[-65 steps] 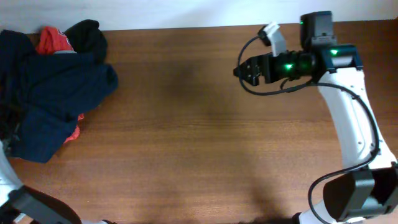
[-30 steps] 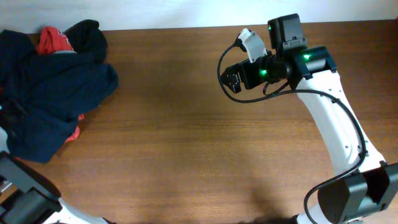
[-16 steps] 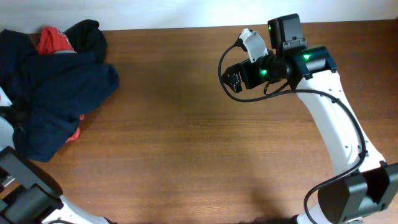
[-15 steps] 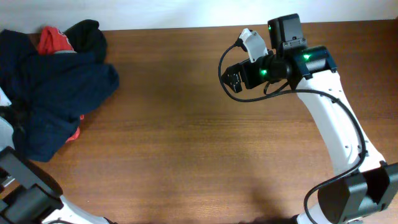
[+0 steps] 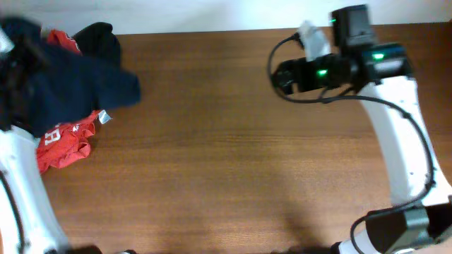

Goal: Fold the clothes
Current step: 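Grasp the navy garment with the left gripper and lift it up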

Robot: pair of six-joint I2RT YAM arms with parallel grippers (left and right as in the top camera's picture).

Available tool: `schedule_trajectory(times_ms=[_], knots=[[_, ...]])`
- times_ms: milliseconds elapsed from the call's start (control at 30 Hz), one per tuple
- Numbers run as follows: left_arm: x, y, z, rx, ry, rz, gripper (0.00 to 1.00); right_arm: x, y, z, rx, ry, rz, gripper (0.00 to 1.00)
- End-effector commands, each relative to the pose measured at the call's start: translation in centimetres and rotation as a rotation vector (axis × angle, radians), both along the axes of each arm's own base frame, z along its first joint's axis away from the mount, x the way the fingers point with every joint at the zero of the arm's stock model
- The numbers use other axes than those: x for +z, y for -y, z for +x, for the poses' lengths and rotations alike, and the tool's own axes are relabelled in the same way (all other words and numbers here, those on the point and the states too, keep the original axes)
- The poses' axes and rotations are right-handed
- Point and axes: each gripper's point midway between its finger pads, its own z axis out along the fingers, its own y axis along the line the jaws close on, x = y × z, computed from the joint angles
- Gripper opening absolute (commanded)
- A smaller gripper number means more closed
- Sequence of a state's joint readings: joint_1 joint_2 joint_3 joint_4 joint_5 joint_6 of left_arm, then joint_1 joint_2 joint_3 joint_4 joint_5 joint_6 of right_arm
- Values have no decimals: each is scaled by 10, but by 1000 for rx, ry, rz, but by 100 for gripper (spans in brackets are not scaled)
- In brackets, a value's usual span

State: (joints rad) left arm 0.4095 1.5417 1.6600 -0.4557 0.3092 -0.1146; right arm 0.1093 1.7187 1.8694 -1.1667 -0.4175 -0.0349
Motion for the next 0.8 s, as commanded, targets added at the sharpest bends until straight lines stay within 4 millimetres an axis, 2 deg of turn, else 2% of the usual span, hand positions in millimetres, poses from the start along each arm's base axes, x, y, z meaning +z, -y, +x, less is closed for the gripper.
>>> schedule_trajectory(times_ms=[0, 133, 167, 300, 367, 467, 600, 767], knots=[[51, 76, -1, -177, 136, 1, 1, 56, 35, -12, -108, 91, 13, 93], [63, 144, 9, -317, 189, -39, 1, 78, 67, -26, -208, 94, 19, 93], [67, 171, 12, -374, 210, -52, 1, 84, 81, -30, -255, 93, 25, 93], [76, 235, 14, -507, 263, -81, 1, 86, 111, -38, -352, 72, 30, 93], [79, 261, 14, -550, 286, -85, 1, 83, 123, -41, -386, 53, 29, 93], [78, 289, 14, -567, 298, -85, 1, 80, 135, -45, -422, 29, 28, 94], [65, 310, 18, -557, 269, -82, 1, 77, 138, -49, -432, 8, 29, 94], [49, 326, 27, -575, 243, -93, 1, 73, 118, -54, -348, -7, 12, 91]])
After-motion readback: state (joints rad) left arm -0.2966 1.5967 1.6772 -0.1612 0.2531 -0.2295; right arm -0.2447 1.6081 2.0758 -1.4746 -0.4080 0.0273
